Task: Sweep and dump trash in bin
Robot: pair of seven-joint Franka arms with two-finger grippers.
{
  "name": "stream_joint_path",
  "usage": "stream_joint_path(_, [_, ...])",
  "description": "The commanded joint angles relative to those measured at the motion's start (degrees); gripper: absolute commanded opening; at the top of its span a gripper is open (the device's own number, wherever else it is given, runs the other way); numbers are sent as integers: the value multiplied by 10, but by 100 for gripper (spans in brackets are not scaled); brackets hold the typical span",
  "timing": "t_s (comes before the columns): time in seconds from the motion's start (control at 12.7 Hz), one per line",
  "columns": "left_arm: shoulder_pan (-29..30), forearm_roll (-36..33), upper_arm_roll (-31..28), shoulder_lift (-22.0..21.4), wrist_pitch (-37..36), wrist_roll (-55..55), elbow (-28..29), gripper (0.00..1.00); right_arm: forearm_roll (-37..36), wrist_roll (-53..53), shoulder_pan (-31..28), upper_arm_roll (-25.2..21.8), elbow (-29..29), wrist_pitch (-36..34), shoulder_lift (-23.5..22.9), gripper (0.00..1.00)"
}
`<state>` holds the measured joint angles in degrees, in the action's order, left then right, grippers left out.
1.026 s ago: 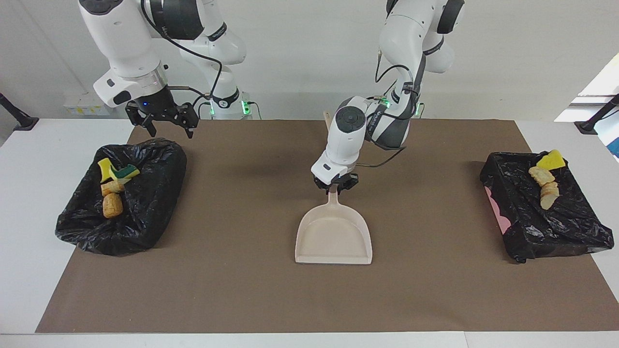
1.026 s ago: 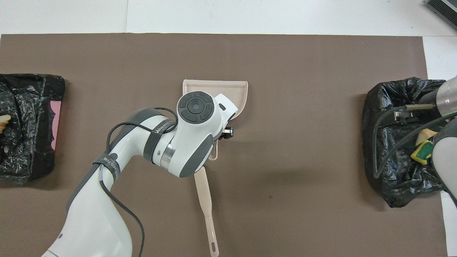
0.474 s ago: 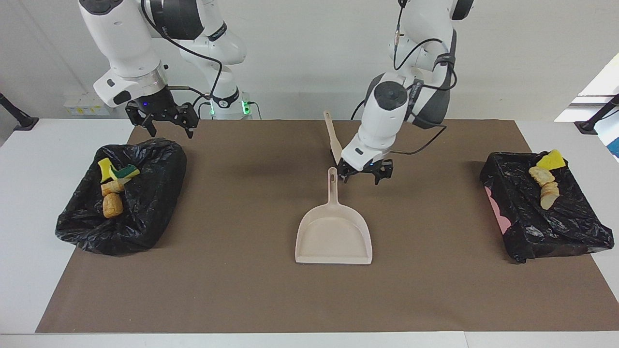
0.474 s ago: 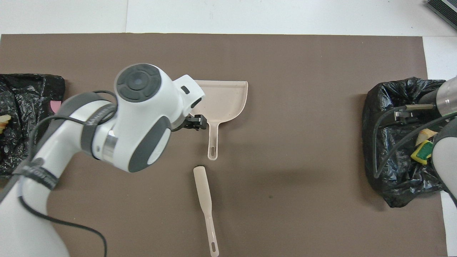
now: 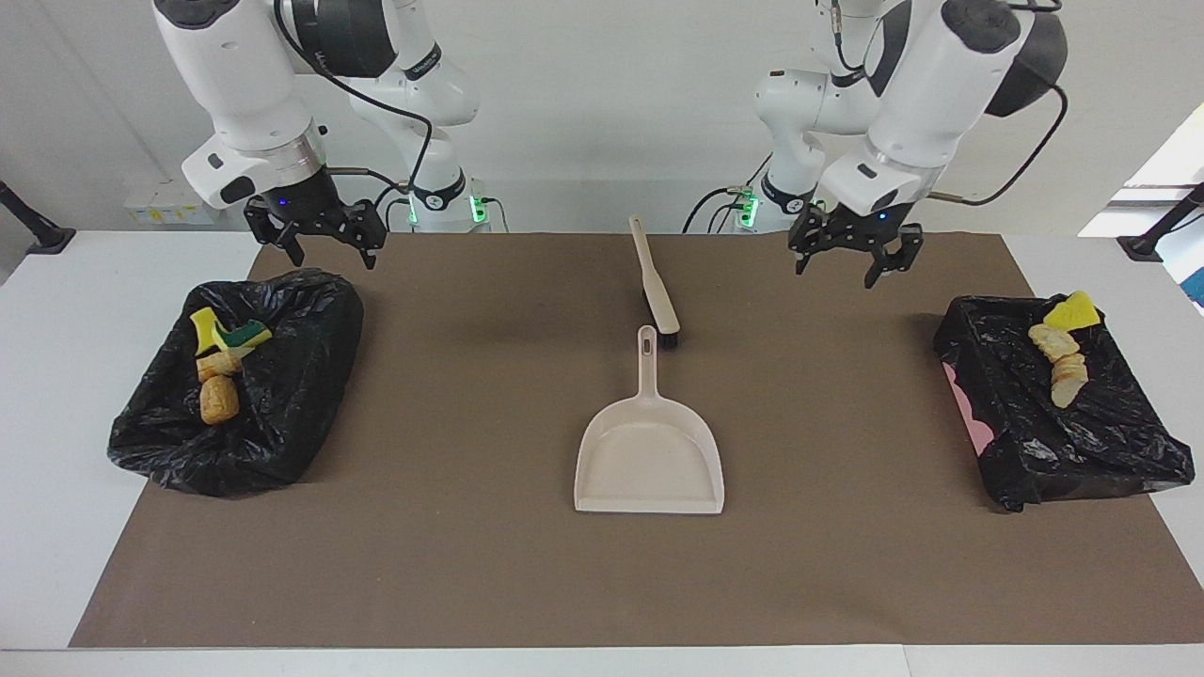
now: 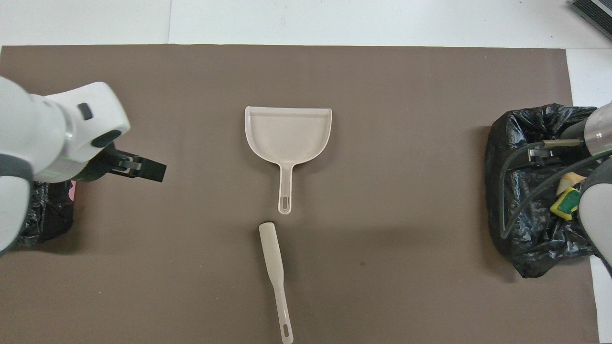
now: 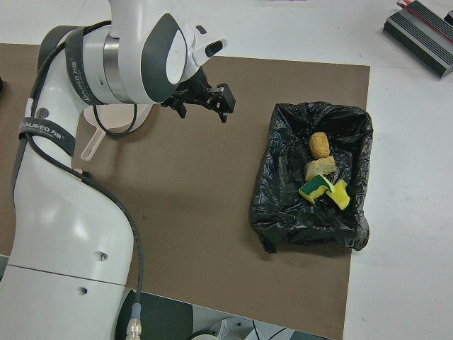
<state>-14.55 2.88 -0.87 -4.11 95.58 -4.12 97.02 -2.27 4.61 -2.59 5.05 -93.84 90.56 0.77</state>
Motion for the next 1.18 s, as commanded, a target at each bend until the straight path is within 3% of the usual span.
stream_joint_path(0.0, [53,-10,5,-32,-48,-65,-22,100,15,-11,-8,2,1,-5,4,100])
stream_joint_path(0.24, [103,-28,3,14,-124,-107,-125,100,15,-11,-8,1,1,-6,5,100])
stream_joint_path(0.47, [121,-25,3,58,-154,-108,-190,100,16,-12,-8,1,0,-12,5,100])
stream_joint_path(0.63, [124,-18,6,52,-158,-116,-190,100,16,-11,-8,0,1,-14,5,100])
stream_joint_path(0.79, [119,-18,8,17,-150,-117,-142,100,15,-10,-7,0,2,-14,5,100])
stream_joint_path(1.11, [117,-22,8,12,-143,-112,-133,100,16,-12,-8,0,2,-16,6,100])
